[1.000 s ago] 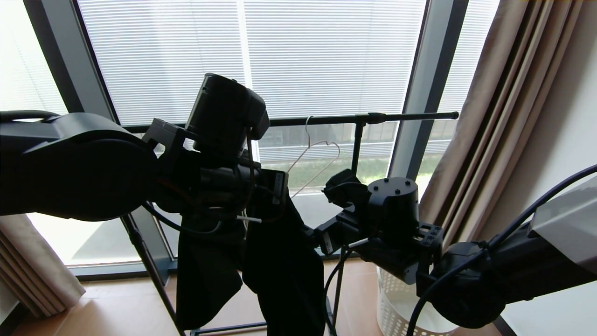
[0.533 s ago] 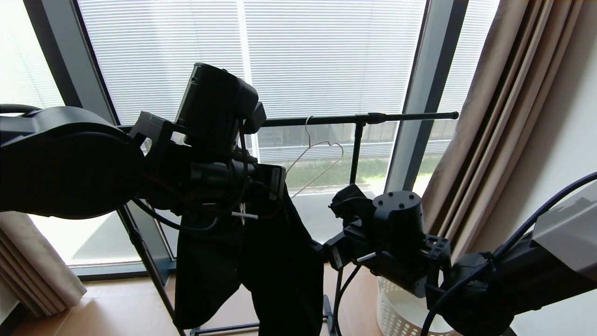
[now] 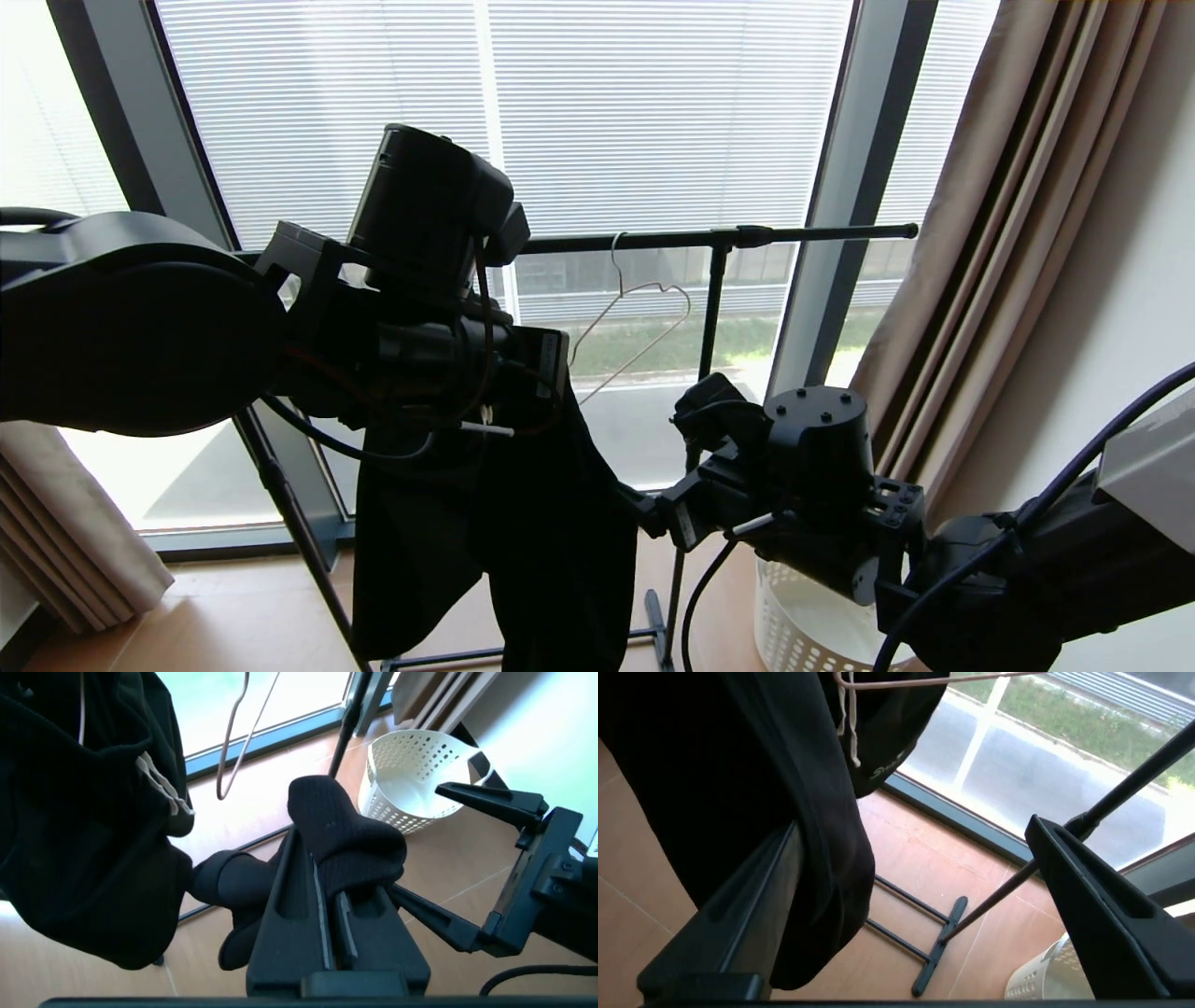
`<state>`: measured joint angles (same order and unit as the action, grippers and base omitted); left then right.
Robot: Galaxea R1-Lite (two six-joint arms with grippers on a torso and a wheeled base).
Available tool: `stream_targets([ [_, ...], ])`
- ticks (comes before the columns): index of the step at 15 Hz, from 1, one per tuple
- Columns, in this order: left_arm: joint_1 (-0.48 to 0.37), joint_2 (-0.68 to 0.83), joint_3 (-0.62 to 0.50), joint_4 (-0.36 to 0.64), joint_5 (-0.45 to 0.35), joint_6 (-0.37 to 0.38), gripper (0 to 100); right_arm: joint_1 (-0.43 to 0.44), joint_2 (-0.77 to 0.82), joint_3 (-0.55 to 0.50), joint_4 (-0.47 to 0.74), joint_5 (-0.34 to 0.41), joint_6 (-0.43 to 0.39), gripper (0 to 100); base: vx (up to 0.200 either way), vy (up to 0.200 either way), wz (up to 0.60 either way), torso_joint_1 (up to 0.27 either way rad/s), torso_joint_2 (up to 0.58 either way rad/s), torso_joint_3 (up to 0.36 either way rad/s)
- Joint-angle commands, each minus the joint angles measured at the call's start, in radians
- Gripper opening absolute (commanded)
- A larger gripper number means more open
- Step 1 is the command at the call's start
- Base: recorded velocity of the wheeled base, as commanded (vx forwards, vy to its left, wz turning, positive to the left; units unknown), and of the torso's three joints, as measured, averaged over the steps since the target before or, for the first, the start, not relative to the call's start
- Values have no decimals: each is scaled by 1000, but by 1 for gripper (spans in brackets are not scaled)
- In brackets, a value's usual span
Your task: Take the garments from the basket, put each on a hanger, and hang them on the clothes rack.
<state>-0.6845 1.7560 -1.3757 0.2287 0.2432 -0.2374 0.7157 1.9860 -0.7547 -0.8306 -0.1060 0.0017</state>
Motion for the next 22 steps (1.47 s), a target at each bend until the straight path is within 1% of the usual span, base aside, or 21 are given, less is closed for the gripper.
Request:
stream_targets([
  [1,-1,-1,3,0,1,-2,0,5,20,-12,1,0,0,100,0,0,0,0,0,0],
  [3,-1,-1,9,0,1,-2,0,13,24,-23,2,-1,-2,100,0,0,0,0,0,0],
  [5,-1,-1,9,0,1,-2,0,13,60,-55,2,-3,-2,100,0,0,0,0,0,0],
  [10,2,-6,11,-2,1,-2,0,27,57,-48,1,-3,-3,100,0,0,0,0,0,0],
  [13,0,-7,11,0,1,0,0,30,67,-60,1,-1,-3,100,0,0,0,0,0,0],
  [18,0,-10,11,0,1,0,0,31,131,-130,10,-8,-5,100,0,0,0,0,0,0],
  [22,-1,-18,11,0,-1,1,0,31,155,-140,11,-9,-5,100,0,0,0,0,0,0],
])
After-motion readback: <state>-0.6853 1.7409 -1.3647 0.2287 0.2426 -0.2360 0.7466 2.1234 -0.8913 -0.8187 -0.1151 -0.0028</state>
